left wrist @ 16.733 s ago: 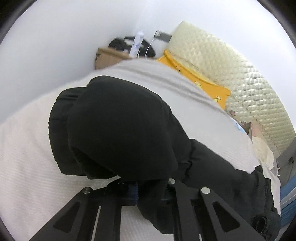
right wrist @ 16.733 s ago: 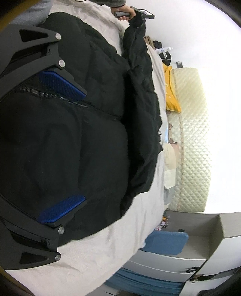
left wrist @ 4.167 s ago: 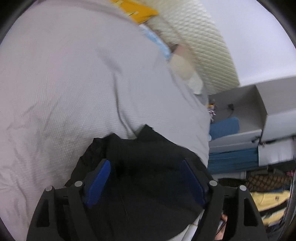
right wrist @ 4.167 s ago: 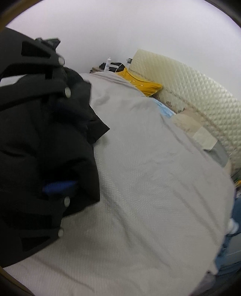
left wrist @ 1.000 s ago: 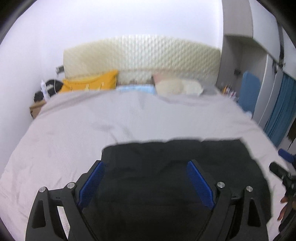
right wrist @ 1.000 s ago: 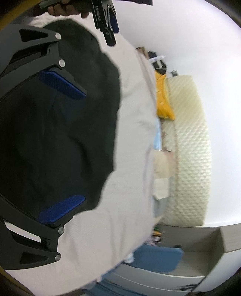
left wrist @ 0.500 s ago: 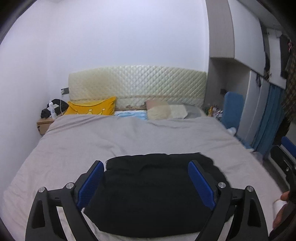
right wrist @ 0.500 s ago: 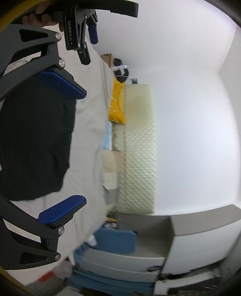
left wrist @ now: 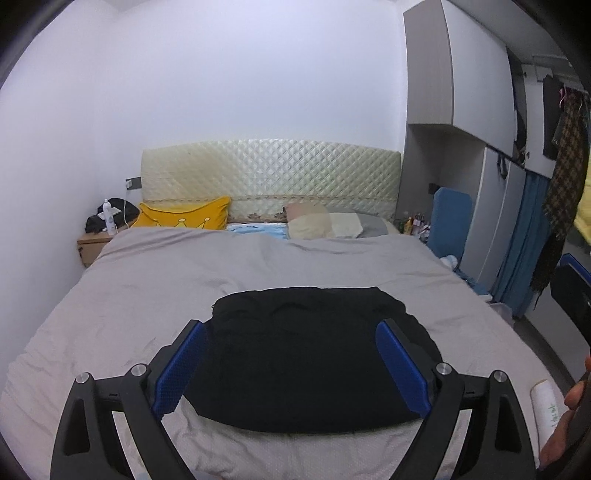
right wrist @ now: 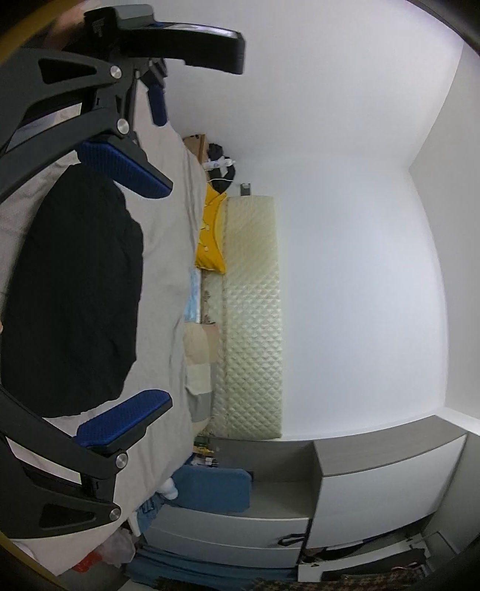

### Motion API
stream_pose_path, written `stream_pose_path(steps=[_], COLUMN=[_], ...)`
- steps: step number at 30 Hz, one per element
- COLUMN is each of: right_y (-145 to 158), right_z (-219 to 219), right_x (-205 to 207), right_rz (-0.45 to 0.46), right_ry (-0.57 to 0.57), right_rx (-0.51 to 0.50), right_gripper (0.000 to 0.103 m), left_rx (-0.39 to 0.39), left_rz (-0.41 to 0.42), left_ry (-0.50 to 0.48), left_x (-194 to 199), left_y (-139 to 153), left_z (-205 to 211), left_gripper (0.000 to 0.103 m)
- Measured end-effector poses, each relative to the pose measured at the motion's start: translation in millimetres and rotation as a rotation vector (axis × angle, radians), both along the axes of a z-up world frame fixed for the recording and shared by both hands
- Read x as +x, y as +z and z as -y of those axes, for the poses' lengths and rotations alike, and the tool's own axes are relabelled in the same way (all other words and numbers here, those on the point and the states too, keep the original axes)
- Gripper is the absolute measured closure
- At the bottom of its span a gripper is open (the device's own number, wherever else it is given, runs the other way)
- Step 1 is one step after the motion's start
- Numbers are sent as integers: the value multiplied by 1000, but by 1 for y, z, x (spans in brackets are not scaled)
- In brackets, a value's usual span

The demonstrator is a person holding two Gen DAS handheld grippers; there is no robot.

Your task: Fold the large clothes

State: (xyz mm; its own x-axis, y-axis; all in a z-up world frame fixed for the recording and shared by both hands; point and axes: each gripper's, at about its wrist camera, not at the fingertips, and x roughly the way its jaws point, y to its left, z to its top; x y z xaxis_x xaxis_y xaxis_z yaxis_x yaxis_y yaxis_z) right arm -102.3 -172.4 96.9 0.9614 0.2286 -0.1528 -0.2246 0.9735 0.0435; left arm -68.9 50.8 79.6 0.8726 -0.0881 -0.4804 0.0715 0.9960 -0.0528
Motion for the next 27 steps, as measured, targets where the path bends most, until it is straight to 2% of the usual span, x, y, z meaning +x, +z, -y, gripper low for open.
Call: stream_pose_path(steps=[3, 6, 10, 13, 20, 24, 27], right_y=[-5, -17, -27, -32, -56, -73, -78], right_z=[-4, -13, -25, -30, -30, -27, -27], right_x=[-5, -7, -9, -12, -20, -16, -14], right_rz=[-9, -43, -72, -86, -136, -175, -187], right_ry=[9, 12, 11, 6, -36, -46, -54], right_rx=[21, 15, 11, 3, -11, -13, -17], right_gripper=[0, 0, 0, 0, 0, 0, 0], left_rx=[-3, -38, 28, 4, -6, 43, 52], left_rz=[-5, -28, -38, -61, -59, -71, -98], left_ry=[-2, -24, -6, -31, -47, -30, -41], left_x=[-6, -8, -7, -6, -8, -4, 1], left_y=[-3, -12, -24, -31, -39, -48, -56], left_z=[-3, -9, -4, -6, -8, -3, -1], left_gripper=[10, 10, 10, 10, 10, 10, 10])
